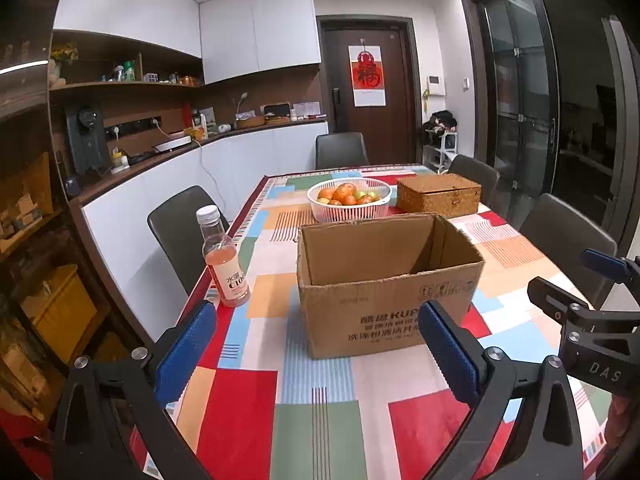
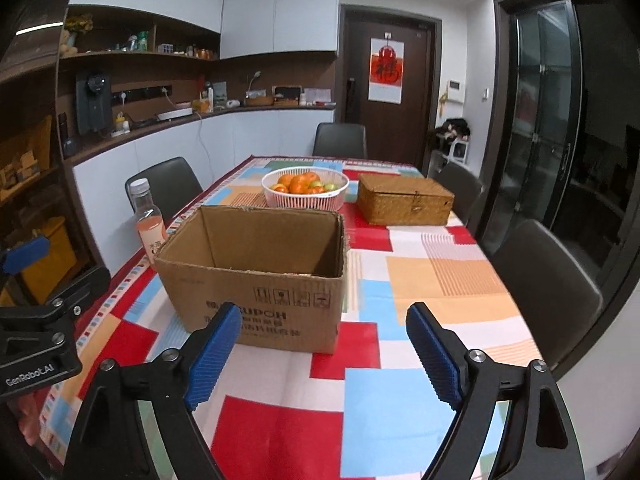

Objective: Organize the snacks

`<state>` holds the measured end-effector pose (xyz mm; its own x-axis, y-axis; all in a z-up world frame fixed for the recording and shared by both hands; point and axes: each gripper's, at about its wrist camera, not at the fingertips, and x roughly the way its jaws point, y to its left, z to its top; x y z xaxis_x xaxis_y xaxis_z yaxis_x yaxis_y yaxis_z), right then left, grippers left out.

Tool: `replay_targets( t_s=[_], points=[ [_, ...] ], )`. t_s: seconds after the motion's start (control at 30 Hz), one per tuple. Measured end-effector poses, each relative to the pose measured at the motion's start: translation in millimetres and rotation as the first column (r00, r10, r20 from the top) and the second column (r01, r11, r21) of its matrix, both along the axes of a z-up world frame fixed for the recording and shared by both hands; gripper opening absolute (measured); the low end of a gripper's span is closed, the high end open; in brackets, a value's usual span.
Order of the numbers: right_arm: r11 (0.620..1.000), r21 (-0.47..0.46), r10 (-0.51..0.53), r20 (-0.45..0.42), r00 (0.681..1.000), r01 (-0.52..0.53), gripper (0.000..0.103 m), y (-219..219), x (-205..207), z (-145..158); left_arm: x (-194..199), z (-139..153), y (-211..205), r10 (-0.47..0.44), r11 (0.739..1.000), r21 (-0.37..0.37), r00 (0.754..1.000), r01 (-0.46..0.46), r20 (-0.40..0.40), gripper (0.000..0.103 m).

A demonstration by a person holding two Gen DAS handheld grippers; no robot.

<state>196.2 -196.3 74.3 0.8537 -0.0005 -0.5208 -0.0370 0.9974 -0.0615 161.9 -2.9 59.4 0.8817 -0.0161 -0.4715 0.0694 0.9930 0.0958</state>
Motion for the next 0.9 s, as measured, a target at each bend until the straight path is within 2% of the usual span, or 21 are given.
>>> replay_targets(
  t_s=[0.33, 0.63, 0.9],
  points=[
    [0.999, 0.034, 0.023, 0.01, 1.0, -0.023, 0.088, 6, -38, 1, -29, -2, 5, -0.022, 1.0, 0.0, 1.0, 0.022, -0.019, 0.103],
    [0.999, 0.048, 0.023, -0.004, 1.0, -0.022, 0.088, 3, -50, -3, -44, 0, 2, -0.026, 0.999, 0.023, 1.0, 0.026, 0.001, 0.103],
    [0.999, 0.05, 0.01, 0.024, 1.0, -0.011, 0.088, 1, -59, 2, -50, 5, 2, -0.022, 1.0, 0.015, 1.0, 0.021, 0.02, 0.103]
  ],
)
